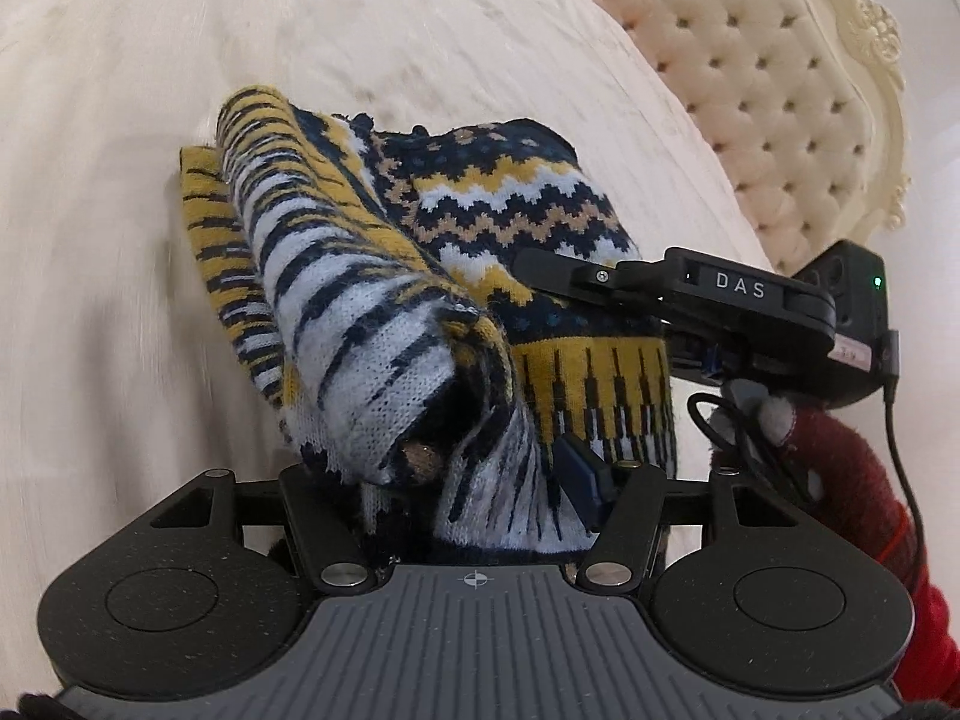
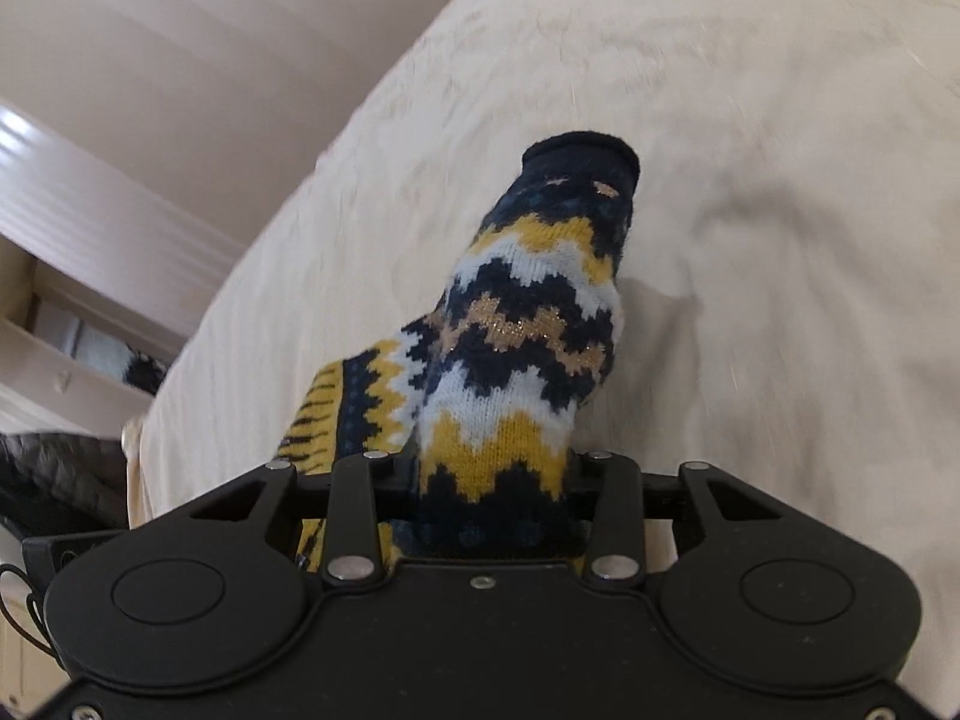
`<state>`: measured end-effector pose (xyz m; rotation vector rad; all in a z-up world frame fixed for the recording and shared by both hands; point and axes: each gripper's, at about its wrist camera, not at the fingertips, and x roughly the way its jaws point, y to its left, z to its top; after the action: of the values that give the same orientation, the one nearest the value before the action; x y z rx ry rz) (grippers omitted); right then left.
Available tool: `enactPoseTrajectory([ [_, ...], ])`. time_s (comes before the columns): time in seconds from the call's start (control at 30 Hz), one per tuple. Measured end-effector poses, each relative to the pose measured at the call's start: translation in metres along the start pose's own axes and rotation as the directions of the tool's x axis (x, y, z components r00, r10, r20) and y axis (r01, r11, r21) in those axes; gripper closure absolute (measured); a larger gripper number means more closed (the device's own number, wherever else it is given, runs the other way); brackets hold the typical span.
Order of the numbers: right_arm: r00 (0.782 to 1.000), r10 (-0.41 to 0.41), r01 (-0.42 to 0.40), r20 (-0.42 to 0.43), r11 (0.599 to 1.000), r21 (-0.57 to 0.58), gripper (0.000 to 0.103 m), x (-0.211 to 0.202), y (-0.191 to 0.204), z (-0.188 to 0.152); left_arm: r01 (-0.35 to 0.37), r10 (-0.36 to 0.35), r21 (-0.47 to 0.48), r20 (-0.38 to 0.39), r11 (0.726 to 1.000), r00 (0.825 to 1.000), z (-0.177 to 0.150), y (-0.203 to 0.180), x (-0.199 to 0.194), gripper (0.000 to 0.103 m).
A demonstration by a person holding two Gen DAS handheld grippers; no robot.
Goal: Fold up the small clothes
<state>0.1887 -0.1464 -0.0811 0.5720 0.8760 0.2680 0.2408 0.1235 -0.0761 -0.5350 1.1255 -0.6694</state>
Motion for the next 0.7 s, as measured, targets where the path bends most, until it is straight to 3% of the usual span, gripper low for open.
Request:
enactPoseTrajectory([
  [0.13, 0.999, -0.04, 0.039, -0.014, 0.998, -0.053, 0.048, -0.014, 0.006, -0.027, -0.012, 0.012, -0.008, 0.009, 1.0, 1.0, -0.026, 0.001, -0.006, 0.044],
  [0.2, 0.996, -0.088, 0.087, -0.002, 0.994, -0.066, 0.044, -0.02, 0.004, -0.04, -0.072, 0.072, 0.0, 0.032, 0.997, 0.997, -0.032, 0.003, -0.008, 0.044],
  [0.27, 0.988, -0.153, 0.154, 0.021, 0.985, -0.074, 0.038, -0.024, 0.003, -0.048, -0.169, 0.168, 0.018, 0.063, 0.985, 0.984, -0.034, 0.005, -0.009, 0.043],
  [0.33, 0.977, -0.205, 0.209, 0.055, 0.975, -0.08, 0.037, -0.03, 0.004, -0.052, -0.227, 0.225, 0.025, 0.088, 0.973, 0.971, -0.031, 0.009, -0.01, 0.031],
  [0.4, 0.969, -0.226, 0.233, 0.096, 0.97, -0.07, 0.035, -0.04, 0.004, -0.053, -0.293, 0.288, 0.038, 0.103, 0.955, 0.952, -0.031, 0.01, -0.009, 0.027],
  [0.47, 0.958, -0.244, 0.256, 0.149, 0.965, -0.065, 0.027, -0.051, 0.002, -0.056, -0.321, 0.313, 0.053, 0.116, 0.946, 0.943, -0.031, 0.007, -0.009, 0.027],
  [0.6, 0.931, -0.282, 0.303, 0.232, 0.951, -0.062, 0.023, -0.076, -0.003, -0.069, -0.392, 0.373, 0.113, 0.156, 0.913, 0.915, -0.028, -0.005, -0.009, 0.027],
  [0.7, 0.909, -0.307, 0.339, 0.281, 0.938, -0.074, 0.015, -0.087, 0.0, -0.076, -0.424, 0.383, 0.141, 0.244, 0.895, 0.891, -0.034, -0.017, -0.021, 0.028],
])
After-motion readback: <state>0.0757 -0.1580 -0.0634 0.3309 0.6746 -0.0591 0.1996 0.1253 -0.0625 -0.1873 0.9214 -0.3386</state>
